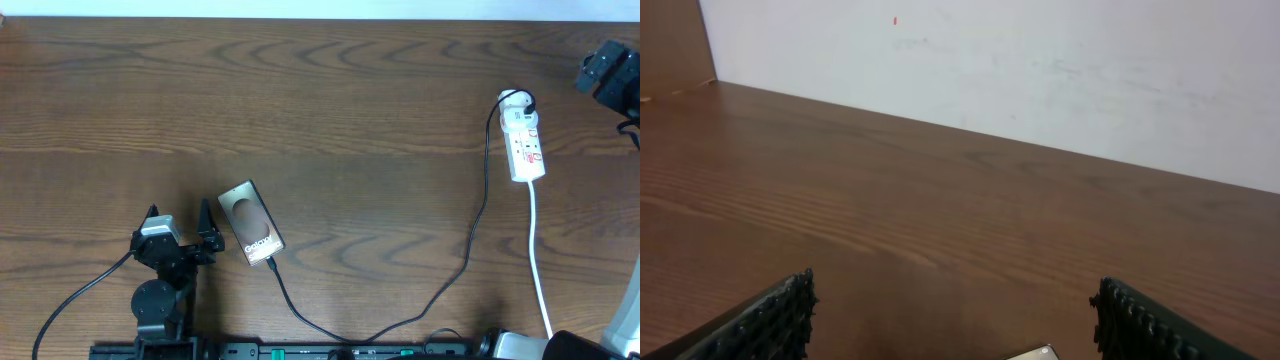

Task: Plug charger to phone and switch on socket

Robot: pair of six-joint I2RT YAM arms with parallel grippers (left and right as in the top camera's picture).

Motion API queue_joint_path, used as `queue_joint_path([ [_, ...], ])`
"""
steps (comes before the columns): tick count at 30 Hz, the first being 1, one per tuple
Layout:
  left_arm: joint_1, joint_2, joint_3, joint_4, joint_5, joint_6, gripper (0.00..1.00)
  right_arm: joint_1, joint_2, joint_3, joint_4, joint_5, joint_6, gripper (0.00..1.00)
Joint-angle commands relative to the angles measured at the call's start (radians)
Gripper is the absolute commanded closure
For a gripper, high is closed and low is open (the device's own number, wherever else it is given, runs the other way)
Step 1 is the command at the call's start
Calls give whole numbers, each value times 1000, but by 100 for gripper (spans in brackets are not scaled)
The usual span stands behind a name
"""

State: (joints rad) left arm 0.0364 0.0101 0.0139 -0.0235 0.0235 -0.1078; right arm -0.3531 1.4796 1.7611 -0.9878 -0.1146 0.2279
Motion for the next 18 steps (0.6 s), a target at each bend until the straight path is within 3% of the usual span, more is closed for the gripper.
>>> queue_joint_path([
  [1,-3,-4,-9,-51,-28,-9,13,1,-14,-2,-1,11,11,1],
  [11,-3,-4,-9,-51,-28,-9,13,20,-32,-36,16,6,15,1],
  [18,-3,-4,-9,-51,-28,-9,13,232,-199,-461,562,4,8,1],
])
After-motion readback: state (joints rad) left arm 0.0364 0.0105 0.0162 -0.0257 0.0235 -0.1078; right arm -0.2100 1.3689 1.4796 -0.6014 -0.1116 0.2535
